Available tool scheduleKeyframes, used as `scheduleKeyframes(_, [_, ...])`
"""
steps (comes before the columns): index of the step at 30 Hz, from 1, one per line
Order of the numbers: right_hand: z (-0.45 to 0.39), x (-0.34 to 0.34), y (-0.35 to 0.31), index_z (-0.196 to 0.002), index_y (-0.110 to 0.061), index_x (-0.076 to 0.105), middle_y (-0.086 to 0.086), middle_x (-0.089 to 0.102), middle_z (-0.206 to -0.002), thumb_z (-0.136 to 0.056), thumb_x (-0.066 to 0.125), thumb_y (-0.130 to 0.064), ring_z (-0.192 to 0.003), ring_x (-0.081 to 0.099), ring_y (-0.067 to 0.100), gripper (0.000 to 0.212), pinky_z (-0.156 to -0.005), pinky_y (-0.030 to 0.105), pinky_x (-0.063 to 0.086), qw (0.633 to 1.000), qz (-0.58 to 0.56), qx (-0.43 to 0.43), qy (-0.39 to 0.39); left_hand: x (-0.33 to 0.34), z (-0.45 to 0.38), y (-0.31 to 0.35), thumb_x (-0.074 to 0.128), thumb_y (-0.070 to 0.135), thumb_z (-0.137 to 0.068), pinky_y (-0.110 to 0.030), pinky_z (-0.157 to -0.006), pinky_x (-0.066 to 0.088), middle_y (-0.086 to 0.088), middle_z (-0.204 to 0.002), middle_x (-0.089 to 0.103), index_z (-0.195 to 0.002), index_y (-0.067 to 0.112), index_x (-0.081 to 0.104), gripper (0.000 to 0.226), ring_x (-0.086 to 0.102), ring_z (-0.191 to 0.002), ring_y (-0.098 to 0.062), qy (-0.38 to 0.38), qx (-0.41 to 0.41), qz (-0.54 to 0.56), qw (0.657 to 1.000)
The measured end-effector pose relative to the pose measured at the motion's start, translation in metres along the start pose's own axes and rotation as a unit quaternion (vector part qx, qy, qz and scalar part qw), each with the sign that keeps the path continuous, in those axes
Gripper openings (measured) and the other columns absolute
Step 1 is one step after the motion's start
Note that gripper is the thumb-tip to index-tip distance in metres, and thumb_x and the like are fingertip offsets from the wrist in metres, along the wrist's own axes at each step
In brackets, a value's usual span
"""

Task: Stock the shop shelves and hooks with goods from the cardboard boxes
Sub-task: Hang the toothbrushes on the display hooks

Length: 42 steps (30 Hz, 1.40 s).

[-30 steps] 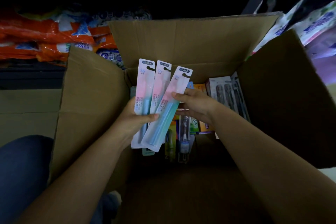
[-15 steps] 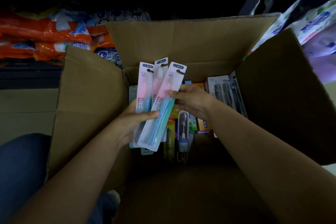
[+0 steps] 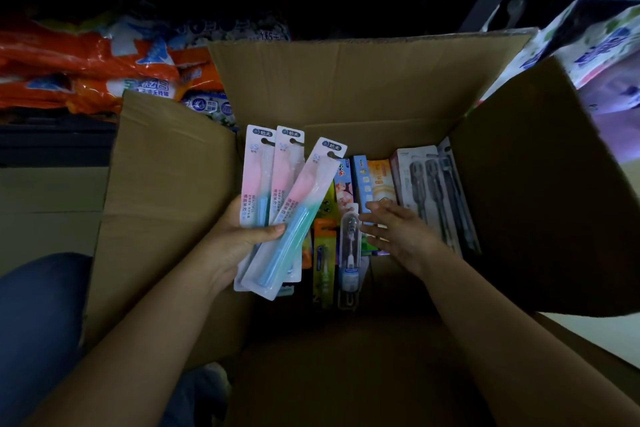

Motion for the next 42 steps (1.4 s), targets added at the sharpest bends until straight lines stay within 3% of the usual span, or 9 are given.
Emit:
scheduleKeyframes(3, [-0.013,-0.011,0.014,-0.107,-0.01,0.062,0.014,0.066,-0.111,-0.095,0.056,-0.019,-0.092,0.063,0.02,0.017,-0.074,0.029,0.053,0.996,0.051,-0.012,0.075,-0.001,0.001,0.003,0.066,-0.008,-0.073,-0.026,-0.063,0.057,-0.003,-0.097,0.073,-0.11,0.017,0.06,0.045,0.072,-0.083,-0.016,0.007,0.008,0.009,1.0])
scheduleKeyframes(5, [-0.028,-0.023,0.031,-0.113,-0.008,0.063,0.015,0.061,-0.122,-0.092,0.057,-0.021,-0.103,0.059,0.025,0.025,-0.088,0.034,0.051,0.961,0.247,0.004,0.121,-0.001,0.001,0.003,0.062,-0.012,-0.077,-0.023,-0.059,0.056,0.0,-0.091,0.074,-0.111,0.014,0.06,0.043,0.072,-0.079,-0.014,0.015,0.012,0.015,1.0])
scheduleKeyframes(8, [-0.045,-0.022,0.067,-0.118,-0.006,0.063,0.013,0.061,-0.122,-0.091,0.061,-0.025,-0.11,0.057,0.027,0.033,-0.088,0.028,0.047,0.916,0.388,0.067,0.077,-0.001,0.0,-0.003,0.065,-0.009,-0.074,-0.024,-0.066,0.057,-0.008,-0.106,0.071,-0.123,0.009,0.055,0.053,0.07,-0.094,-0.022,0.031,0.026,0.013,0.999])
scheduleKeyframes(22, [-0.062,0.003,0.111,-0.135,-0.003,0.048,0.017,0.053,-0.135,-0.094,0.057,-0.035,-0.121,0.052,0.031,0.053,-0.101,0.035,0.045,0.92,0.379,0.102,0.002,0.003,-0.001,-0.018,0.067,-0.011,-0.073,-0.023,-0.067,0.056,-0.012,-0.113,0.067,-0.128,0.005,0.051,0.06,0.07,-0.091,-0.017,0.038,0.062,0.034,0.997])
scheduleKeyframes(31, [-0.018,0.014,0.033,-0.124,-0.014,0.047,0.013,0.057,-0.123,-0.093,0.059,-0.025,-0.109,0.058,0.028,0.035,-0.099,0.048,0.048,0.992,0.12,0.023,-0.033,0.012,0.004,-0.01,0.066,-0.002,-0.069,-0.029,-0.073,0.058,-0.012,-0.115,0.067,-0.126,0.009,0.053,0.059,0.066,-0.103,-0.028,0.022,0.047,0.057,0.997])
scheduleKeyframes(34, [0.003,0.026,-0.002,-0.143,-0.035,0.027,0.012,0.06,-0.123,-0.091,0.062,-0.024,-0.102,0.064,0.023,0.063,-0.089,0.042,0.053,0.991,0.108,-0.043,-0.059,0.025,0.007,-0.005,0.065,-0.005,-0.069,-0.031,-0.075,0.059,-0.012,-0.112,0.068,-0.12,0.012,0.056,0.054,0.066,-0.1,-0.028,0.013,0.044,0.079,0.996])
scheduleKeyframes(36, [0.019,0.037,-0.019,-0.131,-0.053,0.03,0.005,0.067,-0.111,-0.091,0.061,-0.02,-0.09,0.069,0.013,0.06,-0.072,0.028,0.057,0.99,0.085,-0.095,-0.068,0.036,0.008,-0.002,0.07,-0.007,-0.067,-0.032,-0.073,0.059,-0.011,-0.111,0.069,-0.12,0.013,0.056,0.059,0.068,-0.097,-0.026,-0.004,0.037,0.084,0.996])
scheduleKeyframes(39, [0.035,0.048,-0.031,-0.139,-0.055,0.02,0.001,0.066,-0.117,-0.093,0.059,-0.016,-0.094,0.067,0.01,0.072,-0.065,0.023,0.054,0.983,0.075,-0.158,-0.062,0.048,0.006,0.002,0.076,-0.003,-0.063,-0.041,-0.081,0.058,-0.015,-0.118,0.066,-0.128,0.011,0.052,0.071,0.066,-0.104,-0.032,-0.013,0.025,0.085,0.996])
scheduleKeyframes(42, [0.05,0.053,-0.036,-0.133,-0.047,0.04,-0.01,0.069,-0.112,-0.1,0.047,-0.019,-0.095,0.068,0.003,0.044,-0.07,0.021,0.056,0.984,-0.016,-0.168,-0.064,0.055,0.007,0.008,0.079,-0.003,-0.063,-0.041,-0.076,0.059,-0.014,-0.115,0.067,-0.125,0.015,0.054,0.07,0.068,-0.1,-0.03,-0.019,0.016,0.093,0.995])
Point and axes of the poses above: each hand's wrist, its own z-axis away from the middle knuckle, its own x-axis out of the palm, y = z × x, the point moved 6 cm from there along -z, towards the middle knuckle
